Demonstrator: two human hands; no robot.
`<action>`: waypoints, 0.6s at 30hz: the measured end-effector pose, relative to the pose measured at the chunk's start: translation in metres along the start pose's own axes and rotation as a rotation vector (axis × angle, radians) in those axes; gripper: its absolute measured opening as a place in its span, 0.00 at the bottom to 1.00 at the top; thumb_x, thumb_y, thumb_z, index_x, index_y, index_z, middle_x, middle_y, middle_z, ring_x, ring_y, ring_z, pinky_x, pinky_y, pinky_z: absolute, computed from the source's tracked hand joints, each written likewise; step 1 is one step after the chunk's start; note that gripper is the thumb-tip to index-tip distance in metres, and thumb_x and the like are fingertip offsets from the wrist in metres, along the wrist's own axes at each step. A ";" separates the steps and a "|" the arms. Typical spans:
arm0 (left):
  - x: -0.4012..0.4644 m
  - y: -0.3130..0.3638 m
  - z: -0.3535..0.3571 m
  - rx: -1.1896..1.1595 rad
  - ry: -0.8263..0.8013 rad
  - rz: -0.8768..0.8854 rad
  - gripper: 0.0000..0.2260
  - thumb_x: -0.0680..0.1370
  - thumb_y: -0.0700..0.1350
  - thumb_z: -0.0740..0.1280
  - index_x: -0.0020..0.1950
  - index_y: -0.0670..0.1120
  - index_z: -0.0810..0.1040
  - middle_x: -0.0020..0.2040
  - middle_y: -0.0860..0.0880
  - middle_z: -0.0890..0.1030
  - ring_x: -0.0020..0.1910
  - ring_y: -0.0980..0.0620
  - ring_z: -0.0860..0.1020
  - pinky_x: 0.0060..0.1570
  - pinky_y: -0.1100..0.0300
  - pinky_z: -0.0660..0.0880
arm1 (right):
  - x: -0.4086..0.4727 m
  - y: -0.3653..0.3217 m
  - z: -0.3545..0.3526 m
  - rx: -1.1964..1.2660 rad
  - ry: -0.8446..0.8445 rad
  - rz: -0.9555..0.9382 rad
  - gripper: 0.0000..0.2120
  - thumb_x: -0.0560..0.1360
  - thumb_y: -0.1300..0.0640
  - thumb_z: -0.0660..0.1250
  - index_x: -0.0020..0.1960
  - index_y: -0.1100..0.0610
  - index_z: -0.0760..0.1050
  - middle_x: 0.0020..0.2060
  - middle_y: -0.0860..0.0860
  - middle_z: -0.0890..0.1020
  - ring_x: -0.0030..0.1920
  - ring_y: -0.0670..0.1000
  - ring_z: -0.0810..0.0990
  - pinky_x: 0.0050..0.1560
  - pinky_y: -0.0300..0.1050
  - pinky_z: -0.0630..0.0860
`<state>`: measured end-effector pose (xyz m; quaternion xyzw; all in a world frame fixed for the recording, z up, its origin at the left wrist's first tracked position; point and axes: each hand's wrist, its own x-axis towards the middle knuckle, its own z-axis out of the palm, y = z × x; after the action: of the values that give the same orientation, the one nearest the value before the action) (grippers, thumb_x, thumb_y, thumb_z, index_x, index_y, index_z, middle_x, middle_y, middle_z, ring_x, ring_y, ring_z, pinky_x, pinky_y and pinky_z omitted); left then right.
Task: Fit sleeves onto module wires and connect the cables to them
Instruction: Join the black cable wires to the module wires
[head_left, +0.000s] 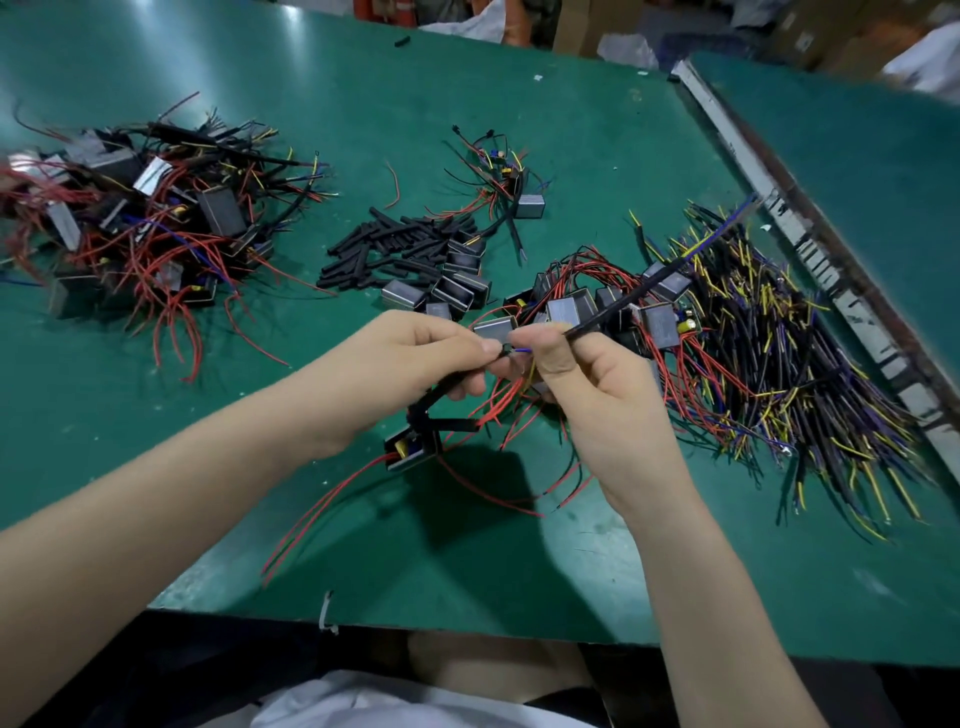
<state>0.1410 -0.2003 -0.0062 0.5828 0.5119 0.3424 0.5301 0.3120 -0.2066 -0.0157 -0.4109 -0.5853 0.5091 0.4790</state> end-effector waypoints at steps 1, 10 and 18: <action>0.002 -0.002 0.000 -0.016 -0.031 -0.025 0.14 0.72 0.51 0.71 0.43 0.39 0.83 0.32 0.51 0.78 0.32 0.58 0.72 0.32 0.68 0.64 | 0.000 0.000 -0.001 -0.015 -0.014 -0.024 0.10 0.74 0.50 0.61 0.47 0.52 0.79 0.36 0.42 0.84 0.41 0.40 0.82 0.47 0.30 0.74; 0.014 -0.001 0.014 0.007 0.066 0.141 0.05 0.75 0.41 0.69 0.41 0.45 0.83 0.32 0.54 0.80 0.33 0.61 0.75 0.39 0.68 0.70 | 0.008 0.005 -0.017 -0.218 0.005 -0.060 0.08 0.76 0.48 0.62 0.48 0.46 0.80 0.44 0.44 0.84 0.48 0.40 0.80 0.52 0.35 0.74; 0.008 -0.009 0.012 0.776 0.147 0.577 0.12 0.78 0.49 0.63 0.50 0.44 0.83 0.42 0.50 0.83 0.42 0.51 0.79 0.44 0.56 0.74 | 0.006 0.018 -0.013 -0.178 0.108 0.029 0.10 0.78 0.51 0.65 0.41 0.48 0.81 0.33 0.43 0.83 0.39 0.42 0.81 0.45 0.37 0.77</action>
<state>0.1526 -0.1964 -0.0183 0.8298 0.4554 0.2995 0.1198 0.3234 -0.1951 -0.0319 -0.4871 -0.5955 0.4392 0.4639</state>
